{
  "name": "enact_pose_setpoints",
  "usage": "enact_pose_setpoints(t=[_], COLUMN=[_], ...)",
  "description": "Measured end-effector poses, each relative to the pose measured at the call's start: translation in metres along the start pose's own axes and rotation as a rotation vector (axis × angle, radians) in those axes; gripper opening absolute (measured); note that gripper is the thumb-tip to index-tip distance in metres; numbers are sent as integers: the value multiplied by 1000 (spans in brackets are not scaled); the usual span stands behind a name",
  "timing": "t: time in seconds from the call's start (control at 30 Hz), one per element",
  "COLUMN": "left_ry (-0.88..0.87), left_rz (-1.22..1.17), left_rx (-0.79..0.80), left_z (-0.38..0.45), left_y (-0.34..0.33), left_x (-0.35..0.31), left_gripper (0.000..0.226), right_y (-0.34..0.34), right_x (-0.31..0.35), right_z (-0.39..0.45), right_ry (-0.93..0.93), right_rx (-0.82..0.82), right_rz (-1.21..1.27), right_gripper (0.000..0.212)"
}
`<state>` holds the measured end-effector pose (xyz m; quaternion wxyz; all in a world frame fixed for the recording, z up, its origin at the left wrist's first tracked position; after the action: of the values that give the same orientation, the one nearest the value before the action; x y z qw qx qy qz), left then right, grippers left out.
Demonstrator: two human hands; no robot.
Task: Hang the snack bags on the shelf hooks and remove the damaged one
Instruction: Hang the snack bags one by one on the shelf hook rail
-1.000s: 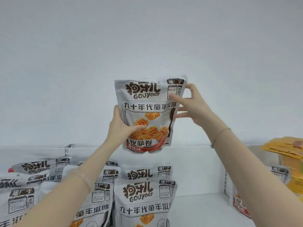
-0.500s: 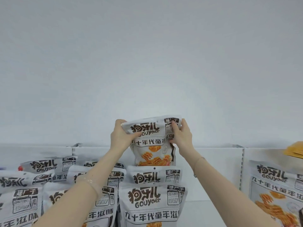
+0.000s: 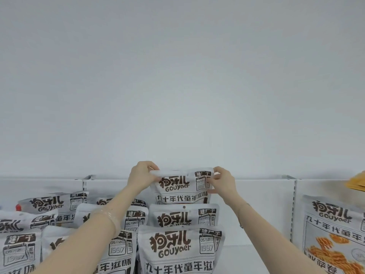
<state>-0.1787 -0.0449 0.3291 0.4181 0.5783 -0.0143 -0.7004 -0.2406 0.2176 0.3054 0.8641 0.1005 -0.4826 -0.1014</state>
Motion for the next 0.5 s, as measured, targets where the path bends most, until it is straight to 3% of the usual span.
enact_pose_setpoints(t=[0.23,0.4,0.5], left_ry=[-37,-3,22], left_rz=[375,515,573], left_rx=[4,85,154], left_z=[-5,-4,-2], left_y=[-30,-41,-43], left_x=[18,34,41], left_gripper=[22,25,23], right_y=[0,-12,-14], right_x=[-15,-35,-36], right_z=[-3,-4,-2], right_ry=[15,-52,-93], right_rx=[164,291,332], right_rz=[-495,-524,-459], right_gripper=[21,7,10])
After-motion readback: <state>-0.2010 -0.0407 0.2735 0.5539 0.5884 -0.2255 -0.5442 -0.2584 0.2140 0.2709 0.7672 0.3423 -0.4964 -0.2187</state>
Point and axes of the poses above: each hand's wrist, its own z-axis towards the middle knuckle, its own y-axis out of the back of the hand, x = y × z, the point moved 3 cm from there along z, towards the middle knuckle, and after that the axes turned 10 degrees about y, right-handed, at the moved point
